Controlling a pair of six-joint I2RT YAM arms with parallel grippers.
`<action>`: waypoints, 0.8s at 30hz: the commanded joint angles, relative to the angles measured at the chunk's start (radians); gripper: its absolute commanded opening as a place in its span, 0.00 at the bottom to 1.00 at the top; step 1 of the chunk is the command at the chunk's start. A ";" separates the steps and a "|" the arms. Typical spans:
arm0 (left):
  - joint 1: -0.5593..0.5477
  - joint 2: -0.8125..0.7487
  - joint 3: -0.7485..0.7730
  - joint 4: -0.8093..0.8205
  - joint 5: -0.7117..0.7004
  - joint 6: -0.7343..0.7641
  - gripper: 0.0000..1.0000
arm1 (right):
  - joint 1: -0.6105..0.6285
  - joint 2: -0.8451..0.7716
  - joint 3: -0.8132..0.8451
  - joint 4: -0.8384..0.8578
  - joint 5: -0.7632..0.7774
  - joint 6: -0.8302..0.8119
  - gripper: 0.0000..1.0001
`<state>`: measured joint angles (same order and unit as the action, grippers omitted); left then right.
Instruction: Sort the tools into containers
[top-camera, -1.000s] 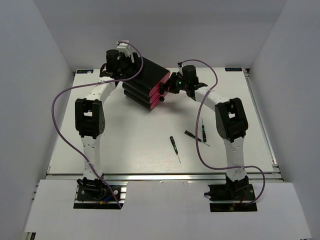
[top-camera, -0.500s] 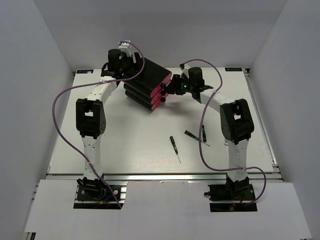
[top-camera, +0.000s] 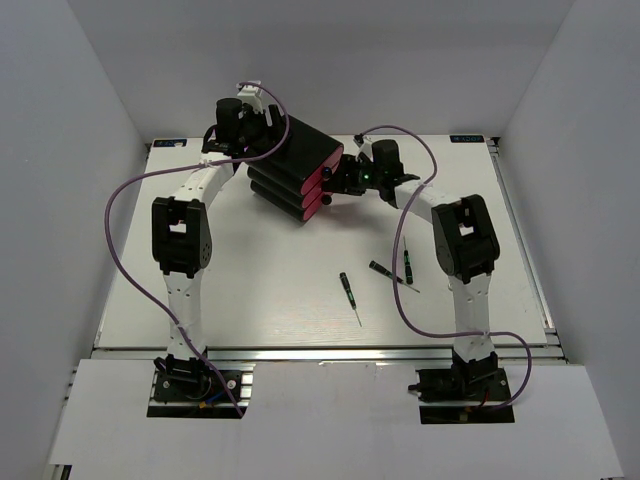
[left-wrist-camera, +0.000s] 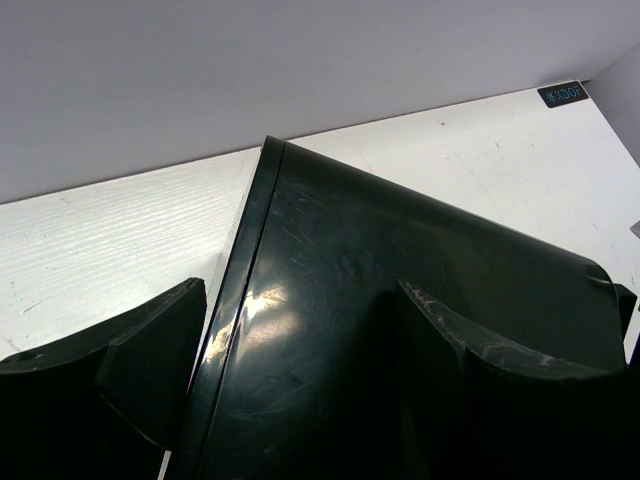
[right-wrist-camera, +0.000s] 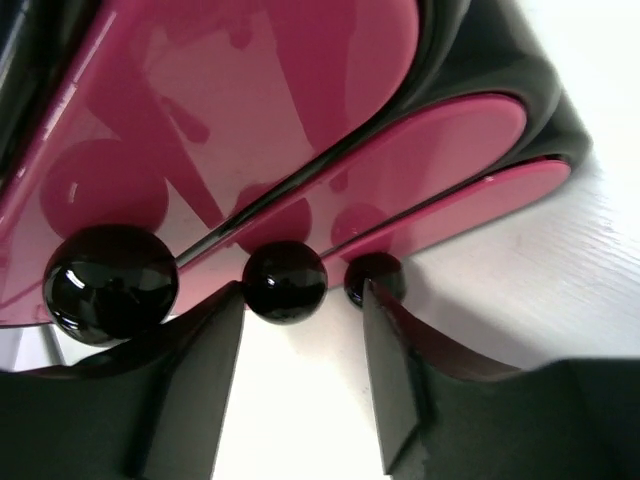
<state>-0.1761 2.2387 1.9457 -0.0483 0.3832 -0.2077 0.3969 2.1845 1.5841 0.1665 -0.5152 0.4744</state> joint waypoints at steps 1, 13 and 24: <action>-0.045 0.035 -0.044 -0.179 0.049 -0.002 0.84 | 0.016 0.014 0.022 0.128 -0.037 0.072 0.55; -0.045 0.035 -0.036 -0.179 0.028 -0.006 0.84 | -0.012 -0.072 -0.134 0.183 -0.022 0.040 0.17; -0.020 0.036 -0.024 -0.185 0.005 -0.009 0.84 | -0.128 -0.287 -0.438 0.162 -0.042 -0.025 0.19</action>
<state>-0.1806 2.2387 1.9457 -0.0559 0.3820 -0.2298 0.3088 1.9545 1.1900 0.3492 -0.5606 0.4919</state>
